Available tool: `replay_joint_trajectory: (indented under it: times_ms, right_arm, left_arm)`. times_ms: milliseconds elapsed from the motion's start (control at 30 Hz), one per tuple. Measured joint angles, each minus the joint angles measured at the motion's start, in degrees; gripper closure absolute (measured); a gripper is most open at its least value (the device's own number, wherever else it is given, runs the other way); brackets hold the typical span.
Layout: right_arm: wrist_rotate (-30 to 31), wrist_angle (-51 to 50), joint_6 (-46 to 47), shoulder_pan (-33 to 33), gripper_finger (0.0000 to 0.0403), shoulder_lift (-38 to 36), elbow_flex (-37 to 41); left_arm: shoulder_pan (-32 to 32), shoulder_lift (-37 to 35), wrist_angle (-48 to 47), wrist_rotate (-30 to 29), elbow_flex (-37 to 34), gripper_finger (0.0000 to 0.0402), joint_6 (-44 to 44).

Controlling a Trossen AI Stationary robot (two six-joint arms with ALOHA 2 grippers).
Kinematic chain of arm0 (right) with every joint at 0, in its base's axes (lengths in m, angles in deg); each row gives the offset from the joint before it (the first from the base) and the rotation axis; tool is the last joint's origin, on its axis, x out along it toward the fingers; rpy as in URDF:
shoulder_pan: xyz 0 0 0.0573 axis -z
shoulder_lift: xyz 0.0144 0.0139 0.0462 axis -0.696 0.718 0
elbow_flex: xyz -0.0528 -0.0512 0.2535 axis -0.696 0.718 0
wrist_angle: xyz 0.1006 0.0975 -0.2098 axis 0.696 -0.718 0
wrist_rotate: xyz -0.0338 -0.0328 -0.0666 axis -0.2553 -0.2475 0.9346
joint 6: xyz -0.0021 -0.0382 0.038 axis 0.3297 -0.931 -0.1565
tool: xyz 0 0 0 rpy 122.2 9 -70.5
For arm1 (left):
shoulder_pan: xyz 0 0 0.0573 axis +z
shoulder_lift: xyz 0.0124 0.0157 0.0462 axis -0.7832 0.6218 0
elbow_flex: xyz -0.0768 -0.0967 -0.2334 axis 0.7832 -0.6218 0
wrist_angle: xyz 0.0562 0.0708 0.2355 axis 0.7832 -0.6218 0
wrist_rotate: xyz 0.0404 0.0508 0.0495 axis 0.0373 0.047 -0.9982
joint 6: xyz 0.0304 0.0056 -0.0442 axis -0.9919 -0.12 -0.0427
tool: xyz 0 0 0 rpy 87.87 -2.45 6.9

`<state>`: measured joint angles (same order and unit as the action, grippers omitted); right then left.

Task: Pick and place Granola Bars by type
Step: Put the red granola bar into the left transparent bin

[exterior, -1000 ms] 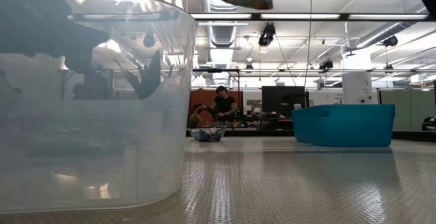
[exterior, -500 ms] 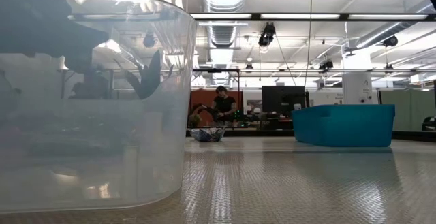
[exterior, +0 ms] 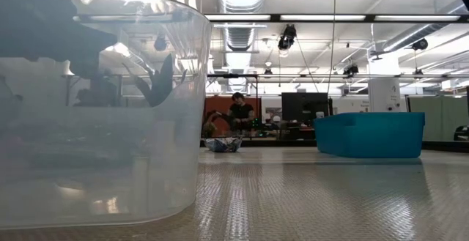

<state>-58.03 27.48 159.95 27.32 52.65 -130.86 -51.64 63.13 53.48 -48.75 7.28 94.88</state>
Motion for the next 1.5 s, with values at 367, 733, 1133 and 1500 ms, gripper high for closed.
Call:
replay_joint_trajectory:
  times_ms: [367, 733, 1133, 1500]
  right_arm:
    - [4.37, 8.92, 18.46, -6.47, 0.0392, 3.96, 0.01]
    - [4.83, 5.74, 32.76, -11.52, 0.0392, 6.55, 0.12]
    - [6.33, 1.48, 32.82, -9.94, 0.0392, 10.36, -0.06]
    - [6.22, 4.44, 31.89, -9.55, 0.0392, 14.44, -0.26]
  left_arm:
    - [0.00, 0.00, 0.02, 0.00, 0.00, 0.0402, 0.00]
    - [-0.01, 0.35, 0.02, 0.01, 0.01, 0.0402, 0.00]
    - [-0.01, 1.01, 0.00, 0.02, 0.02, 0.0402, 0.00]
    - [0.00, 1.16, 0.02, 0.00, 0.02, 0.0402, 0.00]
